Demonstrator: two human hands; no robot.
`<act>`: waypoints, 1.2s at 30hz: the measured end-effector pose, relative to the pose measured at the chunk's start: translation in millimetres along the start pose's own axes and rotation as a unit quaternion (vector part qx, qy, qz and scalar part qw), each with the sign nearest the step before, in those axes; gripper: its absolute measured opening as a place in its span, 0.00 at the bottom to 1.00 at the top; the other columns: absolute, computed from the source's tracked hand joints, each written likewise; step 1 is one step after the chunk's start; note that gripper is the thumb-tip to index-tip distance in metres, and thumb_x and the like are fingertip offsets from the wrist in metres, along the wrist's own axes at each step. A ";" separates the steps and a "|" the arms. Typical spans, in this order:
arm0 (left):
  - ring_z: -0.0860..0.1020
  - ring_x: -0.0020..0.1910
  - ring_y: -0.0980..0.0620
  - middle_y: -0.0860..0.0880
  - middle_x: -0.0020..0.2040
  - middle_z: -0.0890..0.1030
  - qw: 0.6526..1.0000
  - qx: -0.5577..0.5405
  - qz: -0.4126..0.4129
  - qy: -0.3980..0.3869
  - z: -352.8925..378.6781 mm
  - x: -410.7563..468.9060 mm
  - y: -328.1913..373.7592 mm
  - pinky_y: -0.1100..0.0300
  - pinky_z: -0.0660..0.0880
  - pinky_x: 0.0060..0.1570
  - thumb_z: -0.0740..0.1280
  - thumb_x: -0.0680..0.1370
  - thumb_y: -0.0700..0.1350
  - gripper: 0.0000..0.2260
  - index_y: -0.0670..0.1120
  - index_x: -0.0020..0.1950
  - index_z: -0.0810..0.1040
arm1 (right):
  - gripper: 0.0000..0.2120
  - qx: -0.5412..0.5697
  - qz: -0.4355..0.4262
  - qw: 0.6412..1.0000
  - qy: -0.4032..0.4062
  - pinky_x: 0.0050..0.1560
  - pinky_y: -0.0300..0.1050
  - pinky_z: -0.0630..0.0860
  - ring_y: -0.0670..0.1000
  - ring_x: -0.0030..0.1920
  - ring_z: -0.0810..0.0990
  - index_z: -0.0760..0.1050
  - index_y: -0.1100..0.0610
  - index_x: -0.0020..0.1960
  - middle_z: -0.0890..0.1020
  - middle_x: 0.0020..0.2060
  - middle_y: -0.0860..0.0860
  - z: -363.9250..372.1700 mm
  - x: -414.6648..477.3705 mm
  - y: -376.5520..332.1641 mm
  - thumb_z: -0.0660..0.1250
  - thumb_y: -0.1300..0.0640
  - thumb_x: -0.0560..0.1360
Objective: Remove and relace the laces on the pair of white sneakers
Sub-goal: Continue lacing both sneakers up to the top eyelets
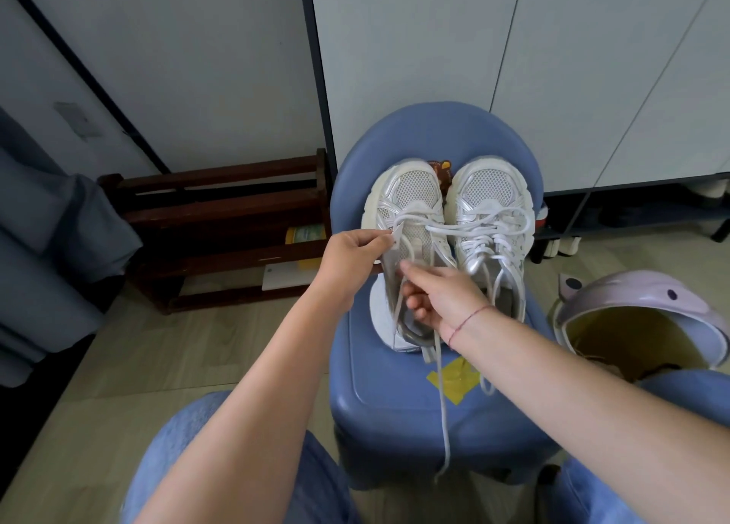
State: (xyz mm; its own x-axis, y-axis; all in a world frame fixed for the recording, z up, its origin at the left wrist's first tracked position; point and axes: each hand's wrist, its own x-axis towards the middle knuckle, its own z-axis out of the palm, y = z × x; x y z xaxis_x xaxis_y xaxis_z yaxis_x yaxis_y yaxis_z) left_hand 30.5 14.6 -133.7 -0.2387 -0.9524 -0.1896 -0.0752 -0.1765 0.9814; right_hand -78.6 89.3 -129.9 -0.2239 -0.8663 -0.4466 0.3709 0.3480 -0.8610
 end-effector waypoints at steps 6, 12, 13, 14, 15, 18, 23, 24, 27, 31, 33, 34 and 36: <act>0.82 0.46 0.49 0.42 0.50 0.84 1.000 0.001 0.004 0.000 -1.1 1.2 -0.6 0.54 0.82 0.51 0.69 0.79 0.39 0.04 0.45 0.47 0.83 | 0.10 -0.031 0.003 0.998 -0.052 0.17 0.32 0.56 0.42 0.17 0.65 0.72 0.60 0.36 0.71 0.22 0.50 -2.2 -2.9 1.2 0.66 0.63 0.77; 0.82 0.46 0.48 0.43 0.48 0.85 1.000 0.005 0.006 0.004 -1.4 2.9 -2.3 0.51 0.81 0.54 0.69 0.79 0.40 0.04 0.44 0.47 0.84 | 0.09 -0.242 0.074 0.948 -0.193 0.18 0.29 0.60 0.41 0.18 0.65 0.74 0.57 0.37 0.73 0.23 0.49 -24.5 -22.5 -4.4 0.67 0.61 0.76; 0.82 0.46 0.48 0.42 0.49 0.85 1.000 0.005 0.005 0.005 -1.5 3.5 -2.8 0.51 0.81 0.54 0.69 0.79 0.40 0.04 0.44 0.48 0.84 | 0.08 -0.264 0.098 0.931 -0.232 0.18 0.28 0.61 0.40 0.18 0.66 0.75 0.58 0.38 0.74 0.23 0.48 -27.3 -27.5 -4.1 0.67 0.61 0.76; 0.82 0.46 0.48 0.42 0.49 0.85 1.000 0.006 0.003 0.007 -1.5 3.9 -3.0 0.52 0.81 0.54 0.69 0.79 0.40 0.04 0.44 0.48 0.84 | 0.08 -0.283 0.118 0.912 -0.271 0.19 0.28 0.61 0.40 0.19 0.66 0.75 0.59 0.38 0.75 0.23 0.48 -29.5 -32.1 -2.8 0.67 0.61 0.76; 0.82 0.46 0.49 0.42 0.50 0.85 1.000 0.008 0.002 0.009 -1.6 4.2 -3.2 0.53 0.81 0.53 0.69 0.79 0.40 0.04 0.44 0.48 0.84 | 0.08 -0.304 0.133 0.892 -0.308 0.20 0.28 0.61 0.41 0.19 0.67 0.76 0.59 0.38 0.75 0.23 0.48 -30.9 -36.6 -1.0 0.67 0.62 0.76; 0.83 0.45 0.50 0.43 0.50 0.85 1.000 0.004 0.001 0.011 -1.3 5.2 -4.0 0.57 0.82 0.49 0.69 0.79 0.40 0.04 0.43 0.49 0.84 | 0.08 -0.370 0.131 0.848 -0.357 0.22 0.30 0.60 0.41 0.20 0.69 0.77 0.57 0.38 0.77 0.24 0.48 -34.2 -41.8 7.0 0.68 0.60 0.76; 0.82 0.40 0.53 0.46 0.46 0.84 1.000 0.000 -0.001 0.010 -0.1 6.9 -4.4 0.60 0.81 0.44 0.69 0.79 0.39 0.04 0.43 0.46 0.83 | 0.07 -0.383 0.045 0.896 -0.221 0.20 0.32 0.62 0.42 0.20 0.73 0.78 0.64 0.48 0.78 0.27 0.52 -37.7 -30.3 -1.0 0.68 0.59 0.76; 0.82 0.40 0.53 0.46 0.45 0.84 1.000 -0.002 -0.002 0.009 0.0 7.1 -4.3 0.60 0.81 0.44 0.69 0.79 0.39 0.04 0.43 0.46 0.83 | 0.07 -0.350 0.017 0.919 -0.181 0.20 0.32 0.63 0.43 0.21 0.73 0.78 0.64 0.49 0.78 0.27 0.52 -37.2 -26.5 -2.5 0.68 0.60 0.76; 0.82 0.40 0.52 0.46 0.45 0.84 1.000 -0.002 -0.001 0.007 -0.1 6.6 -4.1 0.57 0.82 0.47 0.69 0.79 0.39 0.05 0.44 0.45 0.84 | 0.05 -0.251 -0.046 0.963 -0.090 0.20 0.33 0.65 0.44 0.21 0.73 0.77 0.62 0.46 0.77 0.28 0.54 -31.1 -15.0 0.8 0.65 0.62 0.78; 0.82 0.40 0.54 0.46 0.46 0.84 1.000 -0.004 -0.002 0.006 0.5 4.9 -2.8 0.59 0.82 0.46 0.69 0.79 0.39 0.05 0.45 0.44 0.83 | 0.12 -0.165 0.001 0.985 -0.045 0.20 0.33 0.66 0.44 0.20 0.73 0.75 0.62 0.37 0.77 0.28 0.54 -19.3 -0.7 15.3 0.63 0.61 0.79; 0.82 0.40 0.53 0.45 0.47 0.84 1.000 -0.005 -0.001 0.004 0.3 4.3 -2.2 0.57 0.82 0.48 0.69 0.79 0.39 0.05 0.44 0.45 0.83 | 0.13 -0.132 0.028 0.990 -0.036 0.19 0.33 0.66 0.44 0.19 0.72 0.75 0.62 0.36 0.77 0.25 0.52 -15.4 1.9 15.9 0.63 0.60 0.79; 0.82 0.40 0.53 0.45 0.47 0.84 1.000 -0.006 -0.002 0.003 0.2 4.3 -2.1 0.56 0.82 0.49 0.69 0.79 0.39 0.05 0.44 0.45 0.83 | 0.13 -0.115 0.036 0.992 -0.034 0.18 0.33 0.64 0.44 0.19 0.70 0.74 0.62 0.36 0.76 0.24 0.52 -14.8 2.7 15.3 0.63 0.60 0.79; 0.81 0.39 0.53 0.45 0.46 0.84 1.000 -0.007 -0.003 0.004 0.3 4.6 -2.6 0.57 0.82 0.48 0.69 0.79 0.39 0.05 0.44 0.44 0.83 | 0.12 -0.087 0.037 0.995 -0.033 0.17 0.32 0.60 0.44 0.17 0.67 0.73 0.62 0.36 0.73 0.23 0.52 -14.9 2.8 13.3 0.64 0.62 0.78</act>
State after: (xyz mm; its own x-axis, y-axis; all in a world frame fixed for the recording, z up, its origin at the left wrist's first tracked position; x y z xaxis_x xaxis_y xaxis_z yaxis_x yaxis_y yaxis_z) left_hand 29.3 10.8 -137.1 -0.2312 -0.9532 -0.1948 -0.0632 -0.1851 0.9807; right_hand -87.7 96.9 -146.2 -0.1406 -0.8555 -0.4983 0.2217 0.4633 -0.8580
